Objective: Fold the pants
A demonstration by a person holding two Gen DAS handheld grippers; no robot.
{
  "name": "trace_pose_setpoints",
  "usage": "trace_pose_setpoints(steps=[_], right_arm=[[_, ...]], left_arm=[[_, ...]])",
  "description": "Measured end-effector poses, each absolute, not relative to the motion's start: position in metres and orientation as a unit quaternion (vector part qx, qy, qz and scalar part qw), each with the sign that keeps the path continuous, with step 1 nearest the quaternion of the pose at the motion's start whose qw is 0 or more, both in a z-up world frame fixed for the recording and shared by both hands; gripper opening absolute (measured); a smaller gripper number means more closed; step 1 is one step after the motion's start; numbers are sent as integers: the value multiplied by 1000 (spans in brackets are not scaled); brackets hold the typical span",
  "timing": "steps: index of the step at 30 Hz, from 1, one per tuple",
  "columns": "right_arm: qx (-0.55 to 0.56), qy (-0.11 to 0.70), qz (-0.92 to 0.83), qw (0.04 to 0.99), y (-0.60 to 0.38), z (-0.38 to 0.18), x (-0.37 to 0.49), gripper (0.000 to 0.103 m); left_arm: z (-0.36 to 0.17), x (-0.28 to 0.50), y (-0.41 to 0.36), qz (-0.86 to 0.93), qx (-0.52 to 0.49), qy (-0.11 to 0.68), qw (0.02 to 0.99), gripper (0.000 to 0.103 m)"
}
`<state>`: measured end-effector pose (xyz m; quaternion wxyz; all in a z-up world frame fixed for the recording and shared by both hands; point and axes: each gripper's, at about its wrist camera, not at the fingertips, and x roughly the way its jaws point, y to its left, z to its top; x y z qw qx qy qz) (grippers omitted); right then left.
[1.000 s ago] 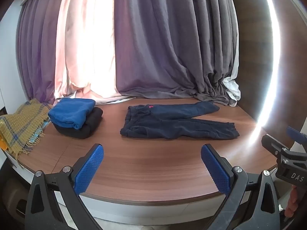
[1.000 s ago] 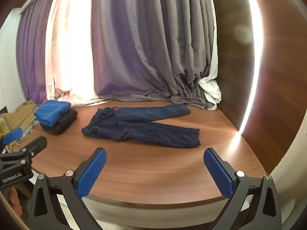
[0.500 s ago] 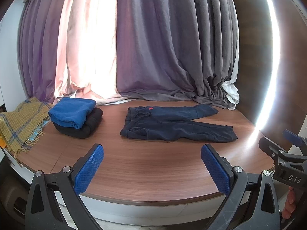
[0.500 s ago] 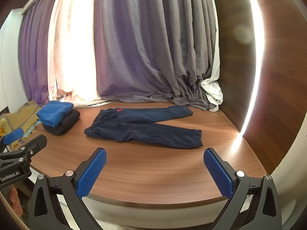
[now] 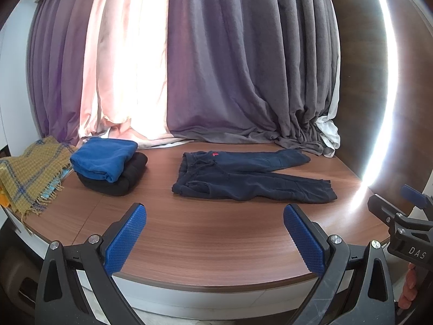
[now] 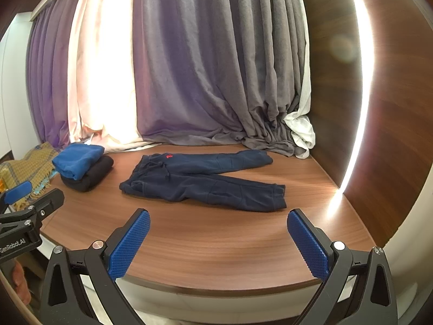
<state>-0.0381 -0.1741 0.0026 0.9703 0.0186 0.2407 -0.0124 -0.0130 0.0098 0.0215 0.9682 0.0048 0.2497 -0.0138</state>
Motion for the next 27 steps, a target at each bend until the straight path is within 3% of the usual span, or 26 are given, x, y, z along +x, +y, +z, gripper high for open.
trace_pose_setpoints(steps=[27], right_arm=[[20, 243, -11, 970, -176, 2, -30, 102]], left_arm=[[15, -11, 15, -11, 5, 249, 968, 103]])
